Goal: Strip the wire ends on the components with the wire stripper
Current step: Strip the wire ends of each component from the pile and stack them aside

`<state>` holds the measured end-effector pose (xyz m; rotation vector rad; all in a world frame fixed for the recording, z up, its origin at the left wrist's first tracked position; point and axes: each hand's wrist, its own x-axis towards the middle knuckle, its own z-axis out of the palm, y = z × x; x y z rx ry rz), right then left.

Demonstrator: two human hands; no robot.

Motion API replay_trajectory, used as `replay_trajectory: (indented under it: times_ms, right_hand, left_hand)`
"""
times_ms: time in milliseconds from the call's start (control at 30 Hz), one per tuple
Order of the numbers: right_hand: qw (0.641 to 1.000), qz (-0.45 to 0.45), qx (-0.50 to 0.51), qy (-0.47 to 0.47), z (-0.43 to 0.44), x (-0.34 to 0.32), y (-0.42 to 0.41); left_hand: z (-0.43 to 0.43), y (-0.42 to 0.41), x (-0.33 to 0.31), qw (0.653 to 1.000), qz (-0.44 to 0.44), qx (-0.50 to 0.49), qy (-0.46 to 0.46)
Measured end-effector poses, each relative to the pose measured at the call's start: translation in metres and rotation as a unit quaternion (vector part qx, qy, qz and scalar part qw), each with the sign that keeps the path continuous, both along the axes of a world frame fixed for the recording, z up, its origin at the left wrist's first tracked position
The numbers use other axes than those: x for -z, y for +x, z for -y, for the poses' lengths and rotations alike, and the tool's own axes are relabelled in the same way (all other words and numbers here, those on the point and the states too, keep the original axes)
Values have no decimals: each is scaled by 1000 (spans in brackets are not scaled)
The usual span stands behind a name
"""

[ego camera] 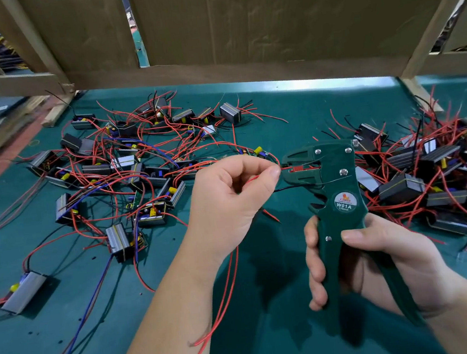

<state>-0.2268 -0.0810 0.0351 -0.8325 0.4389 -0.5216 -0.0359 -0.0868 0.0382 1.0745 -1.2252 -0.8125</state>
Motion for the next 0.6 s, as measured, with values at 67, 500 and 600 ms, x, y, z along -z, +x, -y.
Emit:
replay_trajectory:
  times_ms: [67, 500, 600]
  right_hand:
    - [1000, 1, -1, -1, 0, 0, 0]
    - [1000, -23, 8, -5, 0, 2, -1]
    - [999, -30, 12, 0, 0, 2, -1]
  left_hand:
    - [0, 0, 0, 1000, -1, -1, 1]
    - [0, 4, -1, 1000, 26, 4, 14]
    - [-1, 5, -1, 999, 53, 3, 5]
